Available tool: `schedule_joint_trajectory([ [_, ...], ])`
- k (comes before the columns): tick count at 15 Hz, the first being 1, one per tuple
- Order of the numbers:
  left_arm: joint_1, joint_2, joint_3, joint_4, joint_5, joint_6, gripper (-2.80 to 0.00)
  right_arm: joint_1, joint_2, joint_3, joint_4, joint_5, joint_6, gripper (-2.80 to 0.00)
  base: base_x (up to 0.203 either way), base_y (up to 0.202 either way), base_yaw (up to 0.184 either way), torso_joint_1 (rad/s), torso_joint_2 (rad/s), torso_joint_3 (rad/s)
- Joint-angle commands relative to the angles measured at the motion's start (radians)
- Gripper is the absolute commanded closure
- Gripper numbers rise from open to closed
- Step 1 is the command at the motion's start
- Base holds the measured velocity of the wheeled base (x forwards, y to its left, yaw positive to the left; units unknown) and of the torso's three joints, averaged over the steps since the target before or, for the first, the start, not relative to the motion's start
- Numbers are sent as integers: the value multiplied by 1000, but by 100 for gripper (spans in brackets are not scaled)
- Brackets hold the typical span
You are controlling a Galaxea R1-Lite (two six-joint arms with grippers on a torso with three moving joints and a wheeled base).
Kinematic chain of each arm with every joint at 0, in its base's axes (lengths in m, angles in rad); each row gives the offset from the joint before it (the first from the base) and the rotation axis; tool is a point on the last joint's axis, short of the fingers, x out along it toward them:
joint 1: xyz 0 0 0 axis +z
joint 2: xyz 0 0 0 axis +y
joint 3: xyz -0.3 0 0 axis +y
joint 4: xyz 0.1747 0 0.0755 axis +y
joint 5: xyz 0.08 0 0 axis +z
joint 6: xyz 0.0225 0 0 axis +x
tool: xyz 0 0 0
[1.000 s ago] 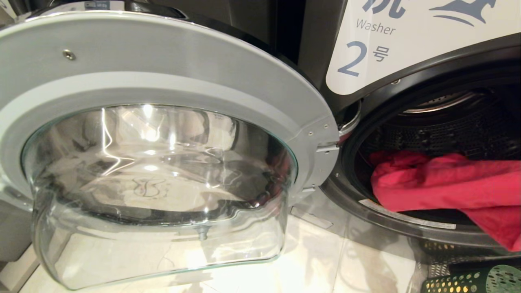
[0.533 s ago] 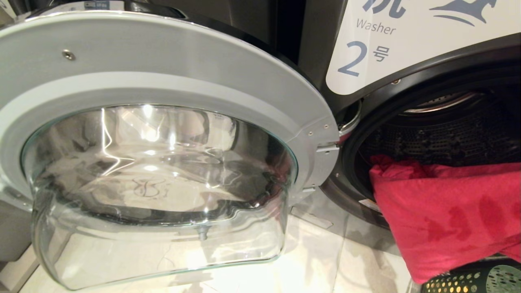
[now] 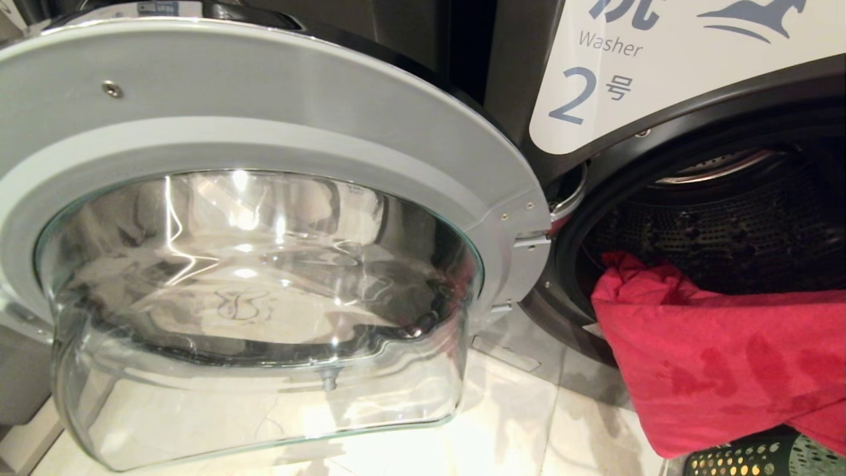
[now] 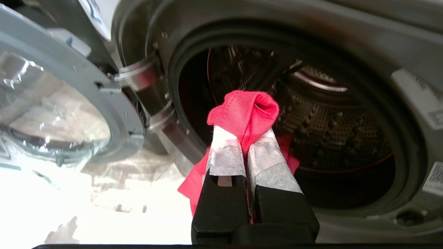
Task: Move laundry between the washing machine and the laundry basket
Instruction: Pick a cloth and place it into the basket
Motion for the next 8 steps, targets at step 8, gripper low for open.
schedule_joint_trajectory([
  [8, -1, 0, 2, 0, 0, 0, 0, -3, -33, 23, 62, 1, 9, 0, 0, 0, 0, 0, 0, 0],
])
